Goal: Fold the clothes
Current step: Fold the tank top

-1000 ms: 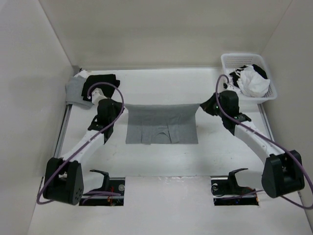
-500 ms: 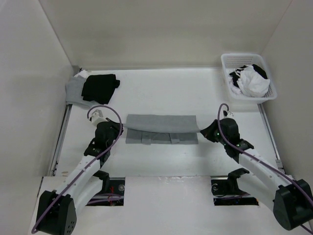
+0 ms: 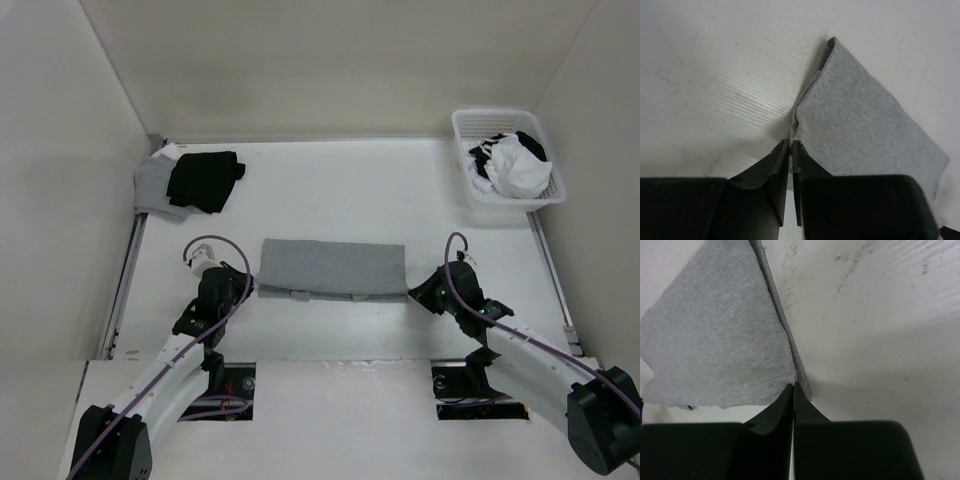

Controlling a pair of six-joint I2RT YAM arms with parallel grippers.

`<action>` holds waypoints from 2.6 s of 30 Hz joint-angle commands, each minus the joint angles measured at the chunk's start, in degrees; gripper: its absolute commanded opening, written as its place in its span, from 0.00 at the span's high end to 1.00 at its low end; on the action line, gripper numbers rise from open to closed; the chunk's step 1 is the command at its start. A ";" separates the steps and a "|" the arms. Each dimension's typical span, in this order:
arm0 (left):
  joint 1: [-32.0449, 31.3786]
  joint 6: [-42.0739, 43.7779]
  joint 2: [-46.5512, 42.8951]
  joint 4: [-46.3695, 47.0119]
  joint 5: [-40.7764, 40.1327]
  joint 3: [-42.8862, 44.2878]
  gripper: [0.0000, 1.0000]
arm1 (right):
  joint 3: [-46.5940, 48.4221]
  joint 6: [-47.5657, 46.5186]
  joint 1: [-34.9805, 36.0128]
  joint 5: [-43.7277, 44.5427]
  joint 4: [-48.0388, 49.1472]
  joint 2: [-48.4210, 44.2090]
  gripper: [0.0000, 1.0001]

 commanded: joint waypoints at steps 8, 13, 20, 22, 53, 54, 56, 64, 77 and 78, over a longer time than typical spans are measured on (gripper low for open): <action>2.38 1.02 -6.34 -2.80 -0.32 1.85 0.80 | 1.97 -2.51 0.35 3.51 4.82 0.06 0.55; 0.63 1.02 -0.74 1.76 -0.14 3.96 0.80 | 4.96 -6.30 -4.13 -0.62 10.97 10.60 0.55; -1.84 0.49 3.67 6.95 -0.23 4.84 0.80 | 5.31 -3.93 -5.46 -7.91 19.93 21.33 0.71; -2.10 0.58 4.63 7.83 -0.14 5.28 0.80 | 5.75 -3.06 -5.89 -8.98 22.13 24.41 0.82; -14.85 -3.47 7.20 16.89 0.38 5.11 0.80 | 48.88 -13.60 28.54 28.19 -17.13 33.97 1.00; -14.32 -3.47 6.14 16.37 0.65 4.85 0.80 | 51.87 -13.08 30.12 28.81 -18.62 36.96 1.00; -13.09 -3.55 3.86 14.96 1.17 4.32 0.80 | 57.14 -12.46 32.41 29.08 -20.74 42.32 1.00; -6.94 -3.20 -1.95 10.92 5.04 2.74 0.78 | 68.51 -9.38 37.25 27.15 -23.48 57.55 0.73; -16.23 -3.20 11.30 19.16 3.99 8.27 0.78 | 41.21 -12.10 31.03 17.40 -0.65 32.35 0.95; -17.99 -3.03 13.58 20.65 3.73 8.97 0.78 | 38.04 -12.10 29.71 15.65 2.51 30.76 0.97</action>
